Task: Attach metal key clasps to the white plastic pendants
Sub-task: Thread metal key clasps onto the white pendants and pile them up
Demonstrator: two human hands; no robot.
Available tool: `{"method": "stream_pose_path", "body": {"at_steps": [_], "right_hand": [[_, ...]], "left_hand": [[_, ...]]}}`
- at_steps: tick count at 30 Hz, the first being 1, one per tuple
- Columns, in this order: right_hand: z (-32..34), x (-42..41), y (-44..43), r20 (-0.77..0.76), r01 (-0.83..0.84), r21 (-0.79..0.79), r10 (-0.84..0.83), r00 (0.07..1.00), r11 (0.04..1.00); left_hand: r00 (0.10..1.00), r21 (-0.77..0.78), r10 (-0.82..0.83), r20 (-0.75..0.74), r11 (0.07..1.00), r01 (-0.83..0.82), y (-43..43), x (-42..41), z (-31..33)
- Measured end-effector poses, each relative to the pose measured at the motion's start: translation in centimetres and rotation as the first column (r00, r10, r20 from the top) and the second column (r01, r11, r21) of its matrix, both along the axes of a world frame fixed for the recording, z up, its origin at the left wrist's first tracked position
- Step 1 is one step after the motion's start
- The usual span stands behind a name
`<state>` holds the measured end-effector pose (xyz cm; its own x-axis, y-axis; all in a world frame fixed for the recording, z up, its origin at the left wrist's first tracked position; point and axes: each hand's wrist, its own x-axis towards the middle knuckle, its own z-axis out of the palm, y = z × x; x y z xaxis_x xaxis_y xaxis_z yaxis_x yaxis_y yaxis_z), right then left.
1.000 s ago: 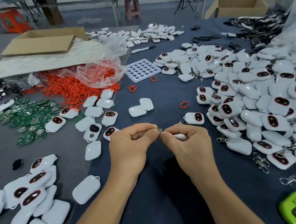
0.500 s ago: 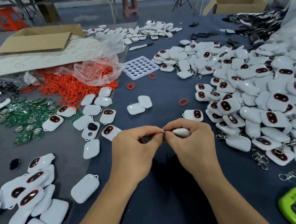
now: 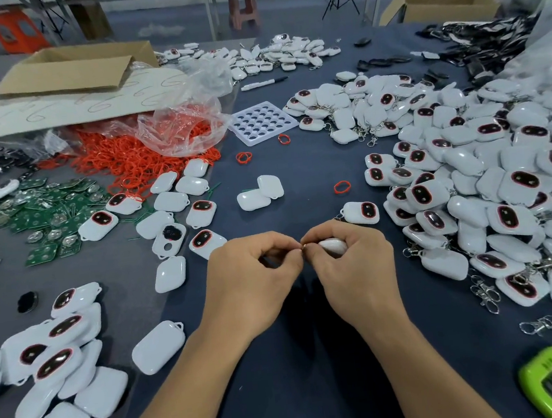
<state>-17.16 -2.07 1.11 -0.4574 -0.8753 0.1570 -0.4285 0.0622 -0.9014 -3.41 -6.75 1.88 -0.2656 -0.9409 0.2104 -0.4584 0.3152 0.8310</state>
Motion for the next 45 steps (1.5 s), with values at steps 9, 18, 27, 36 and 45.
{"method": "stream_pose_path", "body": {"at_steps": [9,18,27,36,45], "right_hand": [[0.02,-0.73,0.11,-0.060,-0.088,0.025,0.089,0.994,0.996],[0.33,-1.05,0.32,-0.161,-0.155,0.013,0.156,0.975,0.988],[0.40,-0.95,0.33,-0.176,-0.161,0.044,0.167,0.970,0.986],[0.48,-0.89,0.33,-0.195,-0.168,0.039,0.172,0.966,0.985],[0.20,-0.94,0.34,-0.185,-0.180,0.047,0.185,0.965,0.983]], "left_hand": [[0.997,0.046,-0.062,0.044,0.997,0.060,-0.31,0.24,-0.20],[0.987,0.082,-0.153,0.046,0.985,0.149,-0.44,0.48,-0.12],[0.984,0.116,-0.177,0.023,0.978,0.173,-0.49,0.61,-0.30],[0.985,0.120,-0.172,0.021,0.978,0.168,-0.47,0.62,-0.22],[0.984,0.151,-0.176,0.019,0.974,0.171,-0.55,0.80,-0.12]]}}
